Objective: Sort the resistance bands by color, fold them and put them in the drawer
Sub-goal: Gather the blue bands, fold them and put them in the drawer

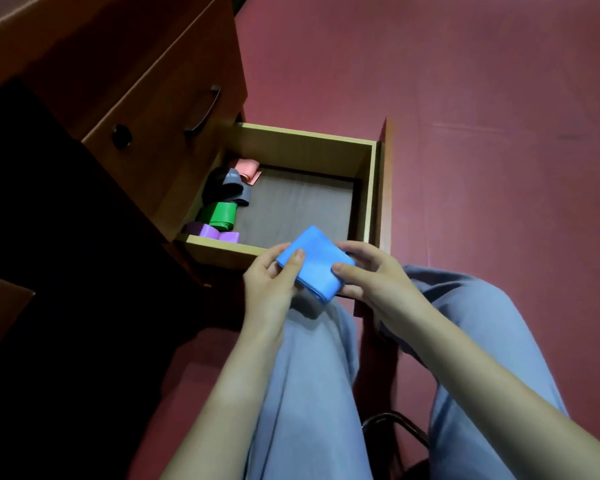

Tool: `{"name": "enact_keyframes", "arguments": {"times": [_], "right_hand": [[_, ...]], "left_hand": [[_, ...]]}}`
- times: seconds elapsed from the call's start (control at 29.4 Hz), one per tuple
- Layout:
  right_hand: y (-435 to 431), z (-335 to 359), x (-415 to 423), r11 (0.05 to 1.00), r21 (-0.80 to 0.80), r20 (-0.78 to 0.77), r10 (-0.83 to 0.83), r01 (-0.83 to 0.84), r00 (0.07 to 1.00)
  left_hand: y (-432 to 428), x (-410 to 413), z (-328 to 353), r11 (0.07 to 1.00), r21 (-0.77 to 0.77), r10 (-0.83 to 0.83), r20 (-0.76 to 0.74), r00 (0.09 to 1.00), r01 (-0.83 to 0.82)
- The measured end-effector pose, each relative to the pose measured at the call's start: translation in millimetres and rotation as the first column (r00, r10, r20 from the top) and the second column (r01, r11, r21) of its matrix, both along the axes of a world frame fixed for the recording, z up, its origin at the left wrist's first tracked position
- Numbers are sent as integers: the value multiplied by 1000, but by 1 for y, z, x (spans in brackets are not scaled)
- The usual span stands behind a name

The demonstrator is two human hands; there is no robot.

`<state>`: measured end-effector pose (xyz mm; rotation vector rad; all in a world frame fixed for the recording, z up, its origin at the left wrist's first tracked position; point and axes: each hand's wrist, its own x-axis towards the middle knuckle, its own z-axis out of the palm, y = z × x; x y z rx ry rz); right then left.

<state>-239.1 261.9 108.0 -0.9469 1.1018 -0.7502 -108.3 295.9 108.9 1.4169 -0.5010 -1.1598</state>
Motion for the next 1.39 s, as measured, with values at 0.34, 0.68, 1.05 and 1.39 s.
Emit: {"name": "enact_keyframes", "arguments": {"times": [0.34,0.68,1.05,1.39], "right_hand": [[-126,-42,97,971,-24,-249,225,-238,942],[-160,-117,145,888,112,-380,453,-446,807],[-158,-162,153,721,1,-808,409,-693,425],[-149,-73,52,735,-294,-813,142,-610,564]], "left_hand": [[-110,110,-47,939,313,-310,588,747,143],[-152,151,-99,528,848,-814,486,318,55],[-137,141,-95,517,855,-855,518,34,-49],[-116,91,-59,513,835,-852,524,0,199]]}}
